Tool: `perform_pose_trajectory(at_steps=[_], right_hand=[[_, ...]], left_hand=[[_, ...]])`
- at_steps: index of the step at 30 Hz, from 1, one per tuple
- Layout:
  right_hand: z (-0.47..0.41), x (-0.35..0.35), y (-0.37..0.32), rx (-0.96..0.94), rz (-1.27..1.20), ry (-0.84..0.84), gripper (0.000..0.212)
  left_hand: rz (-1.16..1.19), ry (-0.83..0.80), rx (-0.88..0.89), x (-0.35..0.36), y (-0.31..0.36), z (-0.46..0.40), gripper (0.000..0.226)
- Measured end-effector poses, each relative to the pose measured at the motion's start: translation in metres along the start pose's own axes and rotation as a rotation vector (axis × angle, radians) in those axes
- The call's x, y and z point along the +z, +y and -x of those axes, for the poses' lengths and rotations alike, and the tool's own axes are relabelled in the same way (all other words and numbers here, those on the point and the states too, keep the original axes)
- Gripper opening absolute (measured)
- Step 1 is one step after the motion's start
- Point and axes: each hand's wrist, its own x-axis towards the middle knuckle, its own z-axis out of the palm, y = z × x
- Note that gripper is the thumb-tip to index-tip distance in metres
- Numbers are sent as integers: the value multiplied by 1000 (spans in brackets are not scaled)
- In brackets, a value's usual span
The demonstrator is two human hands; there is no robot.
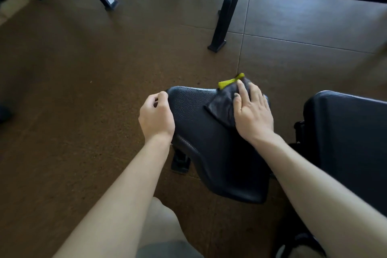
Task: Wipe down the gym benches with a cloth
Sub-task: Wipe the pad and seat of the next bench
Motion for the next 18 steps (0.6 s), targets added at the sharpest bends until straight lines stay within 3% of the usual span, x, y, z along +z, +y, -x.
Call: perform_pose_trajectory(at_steps=[4, 9, 12, 16, 18], right_hand=[[83, 8, 19, 147, -96, 0, 58], [182, 11, 12, 121, -114, -105, 62], [165, 14, 16, 117, -141, -62, 62], [91, 14, 33, 347, -342, -67, 61], [95, 16, 35, 358, -366, -34, 61]], left_hand=[[6, 26, -18, 2, 2, 4, 36], [11, 67, -39, 3, 4, 7, 38], [10, 86, -44, 4, 4, 10, 41], [19, 109, -70, 7, 7, 13, 46], [-8, 115, -69, 6, 8, 13, 45]])
